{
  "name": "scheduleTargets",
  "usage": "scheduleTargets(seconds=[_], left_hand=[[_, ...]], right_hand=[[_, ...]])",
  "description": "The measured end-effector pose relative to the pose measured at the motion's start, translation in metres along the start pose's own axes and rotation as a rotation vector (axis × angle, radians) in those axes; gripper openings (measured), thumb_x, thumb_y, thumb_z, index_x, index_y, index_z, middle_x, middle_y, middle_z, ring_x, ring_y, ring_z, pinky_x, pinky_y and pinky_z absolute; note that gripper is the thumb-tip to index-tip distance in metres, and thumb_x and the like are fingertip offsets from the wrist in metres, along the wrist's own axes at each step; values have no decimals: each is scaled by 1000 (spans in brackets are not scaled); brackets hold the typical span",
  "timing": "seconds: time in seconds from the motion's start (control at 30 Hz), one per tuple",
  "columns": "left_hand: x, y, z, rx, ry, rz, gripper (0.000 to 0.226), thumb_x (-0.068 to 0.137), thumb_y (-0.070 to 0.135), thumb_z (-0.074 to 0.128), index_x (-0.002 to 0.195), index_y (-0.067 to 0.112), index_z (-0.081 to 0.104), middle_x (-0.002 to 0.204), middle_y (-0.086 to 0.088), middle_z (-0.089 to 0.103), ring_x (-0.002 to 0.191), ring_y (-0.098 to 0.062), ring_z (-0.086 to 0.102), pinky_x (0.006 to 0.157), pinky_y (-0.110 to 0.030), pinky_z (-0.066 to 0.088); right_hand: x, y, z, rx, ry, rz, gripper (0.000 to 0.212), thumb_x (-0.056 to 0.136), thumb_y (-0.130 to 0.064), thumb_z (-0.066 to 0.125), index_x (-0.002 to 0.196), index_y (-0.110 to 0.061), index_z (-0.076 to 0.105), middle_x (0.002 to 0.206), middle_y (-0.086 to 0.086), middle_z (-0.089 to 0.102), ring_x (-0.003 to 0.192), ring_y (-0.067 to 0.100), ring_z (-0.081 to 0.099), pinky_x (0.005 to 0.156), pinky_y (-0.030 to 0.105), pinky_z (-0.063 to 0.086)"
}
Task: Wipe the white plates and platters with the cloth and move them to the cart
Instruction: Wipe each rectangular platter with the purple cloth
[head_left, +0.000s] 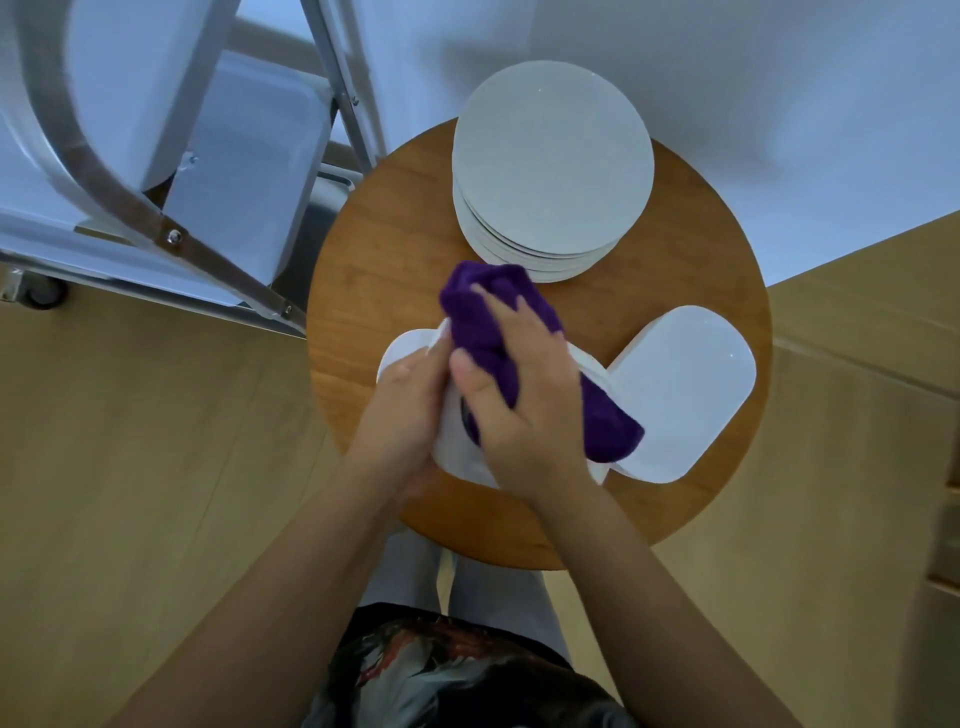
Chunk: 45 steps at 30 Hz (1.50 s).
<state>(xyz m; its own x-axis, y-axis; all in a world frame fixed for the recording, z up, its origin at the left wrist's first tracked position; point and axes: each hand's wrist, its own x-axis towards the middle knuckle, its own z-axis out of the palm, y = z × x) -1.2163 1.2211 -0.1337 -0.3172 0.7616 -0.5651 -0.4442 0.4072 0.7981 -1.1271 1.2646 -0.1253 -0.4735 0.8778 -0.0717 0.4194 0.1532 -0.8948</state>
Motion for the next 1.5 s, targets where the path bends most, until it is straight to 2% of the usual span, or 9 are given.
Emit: scheduleTargets(seconds=[0.17, 0.37, 0.47, 0.6, 0.73, 0.9, 1.0, 1.2, 1.5], left_hand=[[0, 3, -7, -301, 183, -80, 29, 98, 28, 39, 82, 16, 59, 58, 7, 67, 60, -9, 65, 48, -17, 52], [4, 12, -15, -390, 78, -171, 60, 90, 53, 38, 127, 9, 55, 121, -17, 64, 112, -32, 62, 93, -46, 50], [7, 16, -31, -250, 0, -71, 60, 85, 50, 38, 128, 12, 55, 121, -13, 65, 111, -27, 62, 89, -40, 53], [4, 22, -45, 66, -51, -82, 41, 73, 55, 50, 90, 25, 73, 87, -3, 74, 76, -17, 71, 57, -24, 55], [5, 18, -32, 229, -69, -97, 42, 74, 56, 48, 81, 23, 73, 76, 1, 73, 67, -11, 68, 56, -20, 53], [0, 19, -14, 87, -228, -136, 38, 77, 43, 53, 84, 13, 74, 82, -14, 71, 73, -20, 68, 62, -25, 56], [-5, 24, -21, 40, -242, -119, 36, 78, 42, 53, 79, 15, 76, 79, -14, 72, 70, -20, 69, 58, -25, 56], [-12, 25, -36, 84, -144, -66, 33, 69, 48, 52, 69, 26, 77, 69, -2, 73, 60, -14, 70, 48, -21, 52], [7, 22, -71, -166, -164, 6, 51, 86, 58, 39, 114, 27, 68, 111, -4, 70, 103, -21, 67, 76, -32, 57]], right_hand=[[-25, 1, 17, 6, -135, -24, 47, 90, -35, 50, 134, -20, 47, 135, 4, 53, 130, 20, 42, 107, 54, 30], [-53, 35, 13, -89, 14, -96, 47, 87, -39, 51, 133, -36, 42, 144, -10, 39, 140, 6, 24, 117, 38, 7], [-52, 56, -10, -6, 97, 206, 40, 88, -35, 54, 123, -50, 43, 141, -14, 38, 136, 11, 32, 112, 35, 27], [-42, 72, -46, 130, 402, 570, 27, 93, -27, 55, 120, -25, 53, 109, -5, 63, 103, 20, 59, 89, 40, 51], [-34, 31, -51, 202, 451, 314, 31, 82, -47, 52, 112, -40, 52, 99, -18, 61, 93, 8, 60, 74, 30, 53], [-21, 1, -15, -234, -12, -31, 56, 84, -52, 45, 136, -43, 26, 146, 4, 37, 135, 24, 30, 107, 49, 29], [-7, 12, -18, -241, -7, -116, 57, 86, -52, 47, 137, -36, 26, 126, 1, 53, 109, 15, 51, 87, 46, 48], [-17, 48, -28, -92, 80, 165, 39, 83, -58, 46, 120, -58, 34, 103, -34, 50, 99, -3, 53, 75, 16, 48], [-61, 69, -64, 826, 287, 872, 34, 75, -40, 62, 103, -22, 70, 101, 4, 71, 92, 23, 68, 69, 35, 55]])
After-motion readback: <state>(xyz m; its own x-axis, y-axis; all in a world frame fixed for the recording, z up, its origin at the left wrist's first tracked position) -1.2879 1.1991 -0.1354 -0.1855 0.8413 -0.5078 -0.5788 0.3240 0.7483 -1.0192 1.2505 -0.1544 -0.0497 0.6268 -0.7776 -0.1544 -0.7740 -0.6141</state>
